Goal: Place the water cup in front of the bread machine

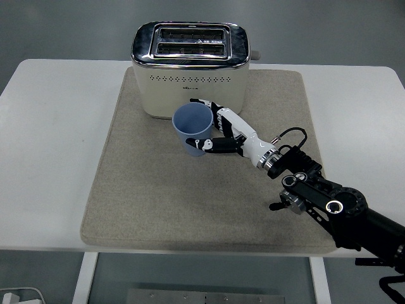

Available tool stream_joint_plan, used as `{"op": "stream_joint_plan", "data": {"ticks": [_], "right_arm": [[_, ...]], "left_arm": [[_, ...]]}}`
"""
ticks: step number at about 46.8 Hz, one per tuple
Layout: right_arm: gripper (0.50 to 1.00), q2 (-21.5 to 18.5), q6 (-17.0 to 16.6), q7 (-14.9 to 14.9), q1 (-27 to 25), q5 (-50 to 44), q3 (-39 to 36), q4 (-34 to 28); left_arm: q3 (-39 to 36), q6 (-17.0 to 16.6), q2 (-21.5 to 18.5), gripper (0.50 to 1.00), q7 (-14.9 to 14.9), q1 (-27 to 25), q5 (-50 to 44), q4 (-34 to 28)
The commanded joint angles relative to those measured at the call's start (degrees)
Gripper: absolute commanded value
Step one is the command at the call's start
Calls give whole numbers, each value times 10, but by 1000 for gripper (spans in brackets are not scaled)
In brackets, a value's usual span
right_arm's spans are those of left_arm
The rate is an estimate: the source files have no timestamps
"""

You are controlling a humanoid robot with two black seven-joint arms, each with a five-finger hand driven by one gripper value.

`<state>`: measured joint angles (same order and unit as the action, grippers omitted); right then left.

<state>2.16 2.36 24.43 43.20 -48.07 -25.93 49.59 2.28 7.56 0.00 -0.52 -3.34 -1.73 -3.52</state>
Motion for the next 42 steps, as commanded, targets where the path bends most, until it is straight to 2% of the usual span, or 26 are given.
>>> {"op": "stream_joint_plan", "data": {"ticks": [1, 23, 35, 42], "right_arm": [[913, 0, 0, 0, 0, 0, 0, 1], [913, 15, -2, 0, 0, 1, -4, 6], [913, 43, -3, 1, 0, 2, -4, 15], [913, 76, -3, 3, -2, 5, -5, 35]], "left_arm": [[0, 0, 0, 1000, 0, 0, 1, 0], [0, 0, 0, 1000, 0, 0, 1, 0], [0, 0, 0, 1000, 0, 0, 1, 0], [0, 0, 0, 1000, 0, 0, 0, 0]]}}
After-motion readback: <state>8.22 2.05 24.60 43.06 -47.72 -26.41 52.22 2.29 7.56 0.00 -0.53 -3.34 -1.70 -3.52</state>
